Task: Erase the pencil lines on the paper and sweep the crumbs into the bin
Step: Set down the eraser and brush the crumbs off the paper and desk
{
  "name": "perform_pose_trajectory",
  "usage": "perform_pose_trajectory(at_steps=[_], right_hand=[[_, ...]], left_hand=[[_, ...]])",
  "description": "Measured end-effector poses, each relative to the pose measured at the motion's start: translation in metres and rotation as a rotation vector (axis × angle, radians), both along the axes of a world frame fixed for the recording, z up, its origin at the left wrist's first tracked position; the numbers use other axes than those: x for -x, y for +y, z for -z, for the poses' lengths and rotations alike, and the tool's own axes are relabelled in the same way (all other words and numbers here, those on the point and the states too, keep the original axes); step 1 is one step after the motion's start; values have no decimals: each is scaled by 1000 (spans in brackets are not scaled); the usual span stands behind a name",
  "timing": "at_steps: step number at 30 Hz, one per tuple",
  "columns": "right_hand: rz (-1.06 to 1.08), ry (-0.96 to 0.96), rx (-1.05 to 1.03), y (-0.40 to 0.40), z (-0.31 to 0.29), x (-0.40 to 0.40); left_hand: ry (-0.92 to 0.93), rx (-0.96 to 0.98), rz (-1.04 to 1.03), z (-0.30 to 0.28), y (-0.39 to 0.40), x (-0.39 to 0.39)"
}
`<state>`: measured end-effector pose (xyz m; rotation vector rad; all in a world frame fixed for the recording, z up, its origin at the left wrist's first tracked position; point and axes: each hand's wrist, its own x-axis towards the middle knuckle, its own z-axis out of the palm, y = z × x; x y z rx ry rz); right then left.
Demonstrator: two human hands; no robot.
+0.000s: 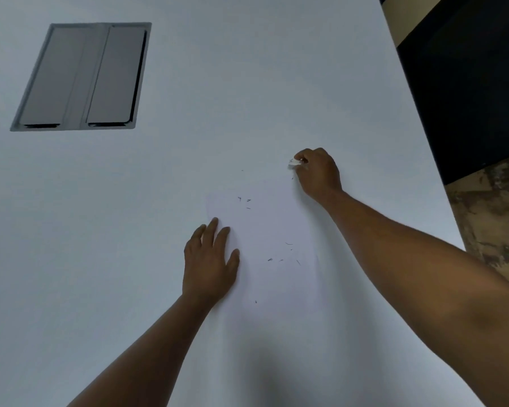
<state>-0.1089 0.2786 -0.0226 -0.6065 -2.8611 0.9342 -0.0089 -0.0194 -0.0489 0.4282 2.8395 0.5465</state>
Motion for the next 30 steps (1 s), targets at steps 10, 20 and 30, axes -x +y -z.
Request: perform_pose_trajectory(at_steps=[10, 20, 30], right_hand=[[27, 65, -55, -6, 8, 0], [-420, -40, -265, -165, 14, -92], [-131, -394, -363, -140, 30, -102]], left_hand=[[101, -26, 104, 5, -19, -1], [132, 38, 302, 18, -35, 28], [177, 70, 336, 27, -39, 30]])
